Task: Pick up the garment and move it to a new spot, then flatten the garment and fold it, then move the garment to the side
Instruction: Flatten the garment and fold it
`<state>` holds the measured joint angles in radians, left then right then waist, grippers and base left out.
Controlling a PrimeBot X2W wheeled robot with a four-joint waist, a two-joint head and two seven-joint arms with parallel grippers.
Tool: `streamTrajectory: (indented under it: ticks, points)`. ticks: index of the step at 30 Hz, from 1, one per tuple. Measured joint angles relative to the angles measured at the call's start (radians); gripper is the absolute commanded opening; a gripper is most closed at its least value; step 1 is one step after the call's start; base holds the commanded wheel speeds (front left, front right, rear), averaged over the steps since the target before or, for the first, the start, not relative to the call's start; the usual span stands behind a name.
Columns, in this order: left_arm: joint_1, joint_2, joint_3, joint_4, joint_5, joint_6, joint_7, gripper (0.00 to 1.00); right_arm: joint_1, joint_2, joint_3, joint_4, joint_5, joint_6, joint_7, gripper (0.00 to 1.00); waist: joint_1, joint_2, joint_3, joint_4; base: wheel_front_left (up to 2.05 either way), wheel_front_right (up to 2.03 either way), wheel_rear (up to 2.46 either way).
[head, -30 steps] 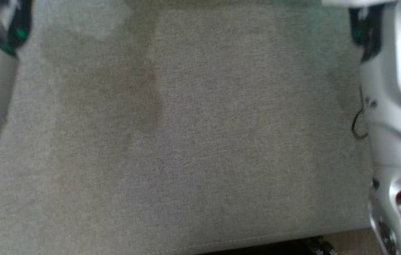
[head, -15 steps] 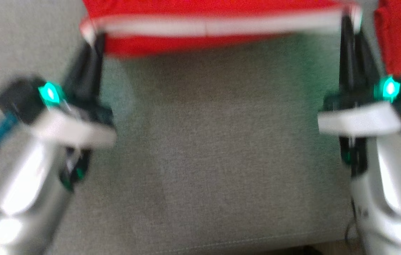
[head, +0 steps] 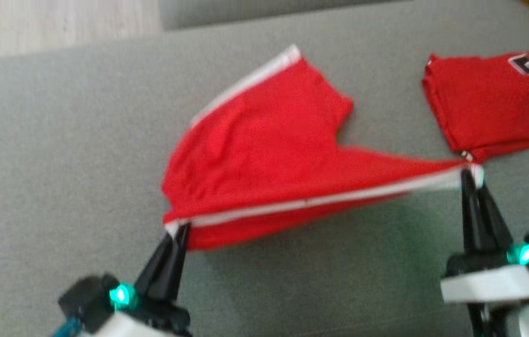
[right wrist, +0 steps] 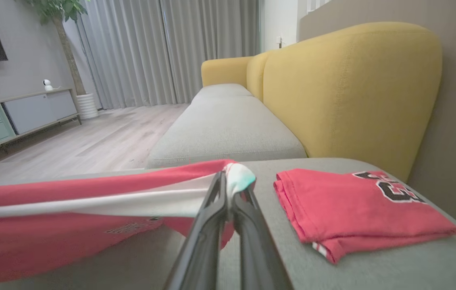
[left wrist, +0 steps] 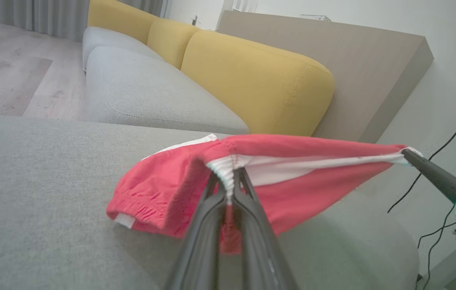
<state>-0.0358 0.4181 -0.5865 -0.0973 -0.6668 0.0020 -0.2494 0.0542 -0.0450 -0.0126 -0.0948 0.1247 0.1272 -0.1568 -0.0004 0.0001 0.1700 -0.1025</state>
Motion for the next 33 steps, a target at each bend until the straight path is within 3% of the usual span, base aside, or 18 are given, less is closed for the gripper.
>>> streamTrajectory:
  ticks: [5, 12, 24, 33]
  points:
    - [0.095, -0.006, -0.023, -0.07, -0.004, 0.052, 0.01, 0.0, 0.119, 0.003, -0.027, -0.062, 0.013, 0.0, 0.074, 0.0, 0.0, 0.0, -0.05, 0.021, 0.0, 0.0, 0.0]
    - [0.101, -0.078, -0.066, 0.028, -0.036, 0.049, 0.019, 0.0, 0.079, 0.004, -0.063, -0.052, -0.022, 0.0, 0.182, 0.0, 0.0004, 0.0, -0.039, 0.089, 0.0, 0.0, 0.0]
    - [-0.148, -0.261, -0.057, 0.28, -0.123, -0.002, 0.029, 0.0, -0.336, 0.002, -0.073, 0.192, -0.149, 0.0, 0.336, 0.0, 0.0006, 0.0, 0.062, 0.206, 0.0, 0.0, 0.0]
    - [-0.342, -0.349, -0.05, 0.466, -0.168, -0.013, 0.047, 0.0, -0.651, -0.01, -0.086, 0.502, -0.258, 0.0, 0.404, 0.0, 0.0007, -0.0001, 0.158, 0.298, 0.0, 0.0, 0.0]
